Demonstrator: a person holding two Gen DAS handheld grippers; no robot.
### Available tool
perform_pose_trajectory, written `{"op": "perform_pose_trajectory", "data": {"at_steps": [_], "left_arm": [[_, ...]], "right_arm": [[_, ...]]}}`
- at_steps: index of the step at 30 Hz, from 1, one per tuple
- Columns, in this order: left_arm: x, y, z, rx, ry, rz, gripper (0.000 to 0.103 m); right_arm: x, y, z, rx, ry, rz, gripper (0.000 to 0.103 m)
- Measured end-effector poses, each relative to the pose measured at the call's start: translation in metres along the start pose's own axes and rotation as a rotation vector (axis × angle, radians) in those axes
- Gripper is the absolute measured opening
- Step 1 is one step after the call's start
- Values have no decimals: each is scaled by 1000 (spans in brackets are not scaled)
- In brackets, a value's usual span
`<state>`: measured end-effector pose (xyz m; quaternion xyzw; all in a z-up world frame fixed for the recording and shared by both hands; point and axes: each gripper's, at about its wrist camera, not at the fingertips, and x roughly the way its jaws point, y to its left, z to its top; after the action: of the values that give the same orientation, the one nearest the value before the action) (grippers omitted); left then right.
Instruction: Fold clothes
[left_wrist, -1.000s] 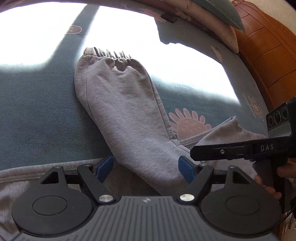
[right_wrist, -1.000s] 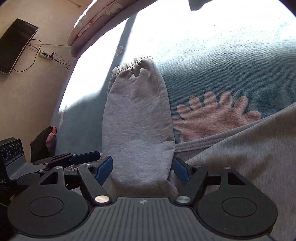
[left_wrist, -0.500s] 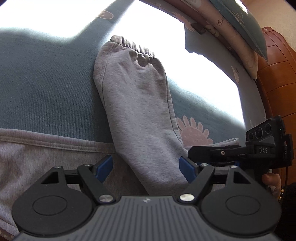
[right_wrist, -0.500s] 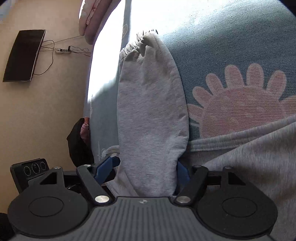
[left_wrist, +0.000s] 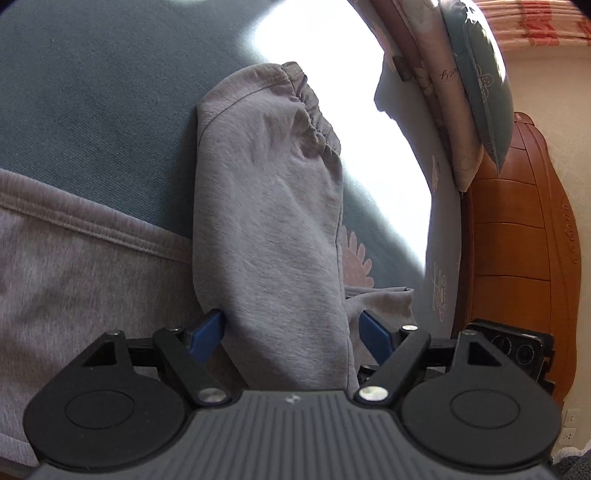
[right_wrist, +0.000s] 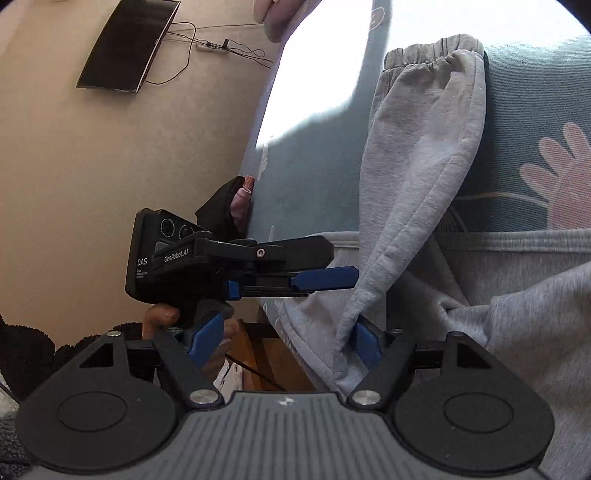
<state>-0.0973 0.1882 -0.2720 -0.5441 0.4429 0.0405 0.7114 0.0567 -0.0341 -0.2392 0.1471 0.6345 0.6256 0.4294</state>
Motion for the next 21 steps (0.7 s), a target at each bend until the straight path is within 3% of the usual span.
{"op": "perform_pose_trajectory", "data": {"at_steps": [7,11,15,16,18,20,21], "left_arm": [[16,23,16,1,53,-16,80],[29,26,16,27,68,-21,81],[25,32,13,-8,32,-57,78],[24,36,12,-29,19,-63,72],[23,38,10,-44,2,-25,49],[20,35,8,-14,-10,55,7],[16,31,7,8,-26,64,6]], "right_arm": [[55,17,-33,-16,149,-12,83],[75,8,-50,-10,231,-128,83],[65,7,-58,-17,239,-192,83],[58,8,-60,-12,231,-202,83],[43,10,-62,-5,214,-227,83],[27,12,-64,-8,198,-259,83],[18,14,-65,-12,190,-276,83]]}}
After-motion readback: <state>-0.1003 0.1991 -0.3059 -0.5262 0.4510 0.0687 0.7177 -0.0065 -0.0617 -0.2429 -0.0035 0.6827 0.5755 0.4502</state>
